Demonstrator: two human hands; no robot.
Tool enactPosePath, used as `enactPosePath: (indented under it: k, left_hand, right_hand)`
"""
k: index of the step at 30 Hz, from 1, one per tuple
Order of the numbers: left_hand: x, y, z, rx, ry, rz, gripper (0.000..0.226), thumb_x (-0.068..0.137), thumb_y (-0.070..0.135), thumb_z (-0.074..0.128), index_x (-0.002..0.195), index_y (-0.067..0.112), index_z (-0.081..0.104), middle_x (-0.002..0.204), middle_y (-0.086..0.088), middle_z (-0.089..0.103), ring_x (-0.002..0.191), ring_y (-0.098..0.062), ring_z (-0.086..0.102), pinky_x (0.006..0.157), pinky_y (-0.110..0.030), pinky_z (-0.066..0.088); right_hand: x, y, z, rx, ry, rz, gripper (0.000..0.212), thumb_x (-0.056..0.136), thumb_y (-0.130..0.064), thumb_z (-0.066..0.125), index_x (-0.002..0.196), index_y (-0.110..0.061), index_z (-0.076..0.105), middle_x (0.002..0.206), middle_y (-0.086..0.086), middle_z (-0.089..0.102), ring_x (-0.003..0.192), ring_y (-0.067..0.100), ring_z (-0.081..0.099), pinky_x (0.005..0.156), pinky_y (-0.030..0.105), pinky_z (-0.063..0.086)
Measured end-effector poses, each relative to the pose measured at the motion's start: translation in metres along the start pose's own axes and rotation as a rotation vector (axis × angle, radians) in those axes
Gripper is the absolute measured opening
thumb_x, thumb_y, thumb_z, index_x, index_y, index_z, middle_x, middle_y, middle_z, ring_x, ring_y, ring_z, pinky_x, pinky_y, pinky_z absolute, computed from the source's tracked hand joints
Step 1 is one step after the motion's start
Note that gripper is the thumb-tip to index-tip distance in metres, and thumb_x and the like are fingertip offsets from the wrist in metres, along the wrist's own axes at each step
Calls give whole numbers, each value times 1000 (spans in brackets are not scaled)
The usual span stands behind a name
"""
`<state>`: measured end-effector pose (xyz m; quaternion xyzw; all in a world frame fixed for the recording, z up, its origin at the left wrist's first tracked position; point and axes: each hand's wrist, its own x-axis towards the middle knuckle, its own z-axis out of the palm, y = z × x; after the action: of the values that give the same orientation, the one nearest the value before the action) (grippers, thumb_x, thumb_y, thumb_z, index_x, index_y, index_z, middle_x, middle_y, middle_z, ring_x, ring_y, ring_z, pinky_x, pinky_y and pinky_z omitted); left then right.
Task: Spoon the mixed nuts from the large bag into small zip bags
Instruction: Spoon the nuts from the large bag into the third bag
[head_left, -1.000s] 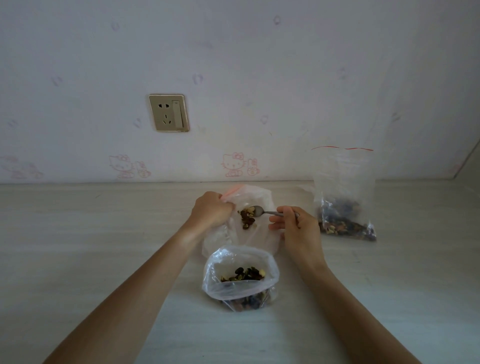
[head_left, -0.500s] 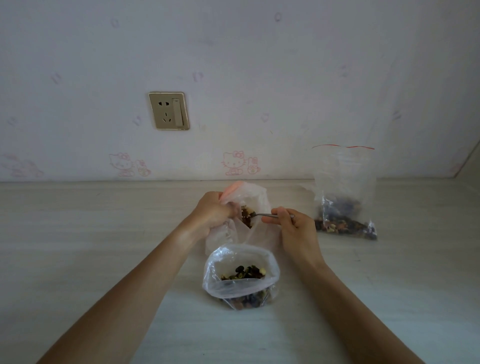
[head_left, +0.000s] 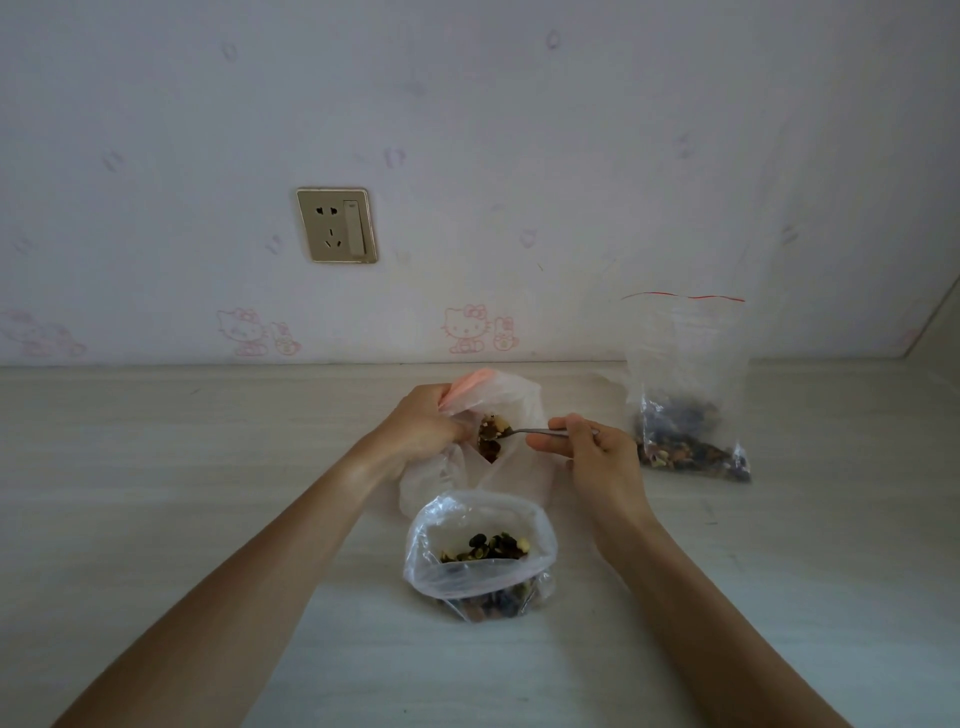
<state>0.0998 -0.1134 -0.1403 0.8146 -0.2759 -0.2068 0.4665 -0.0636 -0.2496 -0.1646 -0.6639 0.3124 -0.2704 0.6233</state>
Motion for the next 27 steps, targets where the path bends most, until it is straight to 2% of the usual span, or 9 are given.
enactPosePath:
  k: [6,9,11,16,19,22,24,26,27]
  left_hand:
    - [2,1,-4,-18,-8,-35,25,82,7,73,102,22,78,88,1,81,79,-13,77,60,-21,56]
    - [4,-1,-7,38,15,-34,21,87,11,65,102,21,76,91,-1,80,84,-17,77,66,-27,57]
    - [6,-2,-10,88,31,-23,20,91,13,62,107,20,73,97,-3,78,89,-19,75,70,-29,56]
    - [7,-2,-15,161,30,5,22,92,15,62,112,21,69,103,-1,75,94,-19,72,81,-37,62]
    - [4,3,-19,156,23,-6,25,88,18,67,113,25,67,105,2,73,94,-17,72,78,-33,61]
    - [0,7,-28,107,31,-25,45,84,15,71,126,28,61,116,7,67,101,-12,68,80,-31,60]
    - [-5,7,-36,69,27,-12,53,85,12,73,134,26,59,121,9,64,104,-5,65,76,-24,56]
    - [-11,6,-43,44,43,14,57,86,11,75,139,23,56,125,11,61,112,-3,62,74,-17,50]
    - [-15,5,-46,34,63,33,57,87,11,76,140,21,56,129,10,61,119,-6,61,78,-17,49]
  right_hand:
    - [-4,-7,-3,48,3,29,37,111,-32,41,98,-20,73,83,-8,80,108,14,67,113,43,43]
    - [-5,-9,-4,61,-4,30,36,111,-31,41,100,-19,73,83,-7,81,105,12,68,112,42,44]
    - [-6,-10,-5,65,-1,30,35,111,-31,41,100,-19,72,83,-7,81,102,10,69,107,37,45]
    - [-9,-15,-6,59,13,18,34,111,-31,42,100,-20,72,83,-7,81,99,10,70,80,26,47]
    - [-11,-20,-8,47,7,-21,34,111,-30,42,99,-20,72,83,-7,81,99,9,71,79,26,46]
    - [-13,-28,-10,24,9,-66,34,111,-30,41,98,-22,72,83,-8,80,96,6,70,79,24,46]
    - [-15,-33,-12,20,12,-94,33,111,-29,42,98,-22,72,83,-8,80,91,3,71,79,24,46]
    - [-19,-38,-15,23,1,-127,33,110,-29,43,98,-22,72,83,-7,81,91,4,71,81,26,47]
    - [-21,-41,-17,26,-10,-140,33,110,-29,43,98,-21,73,84,-7,81,94,6,72,82,28,48]
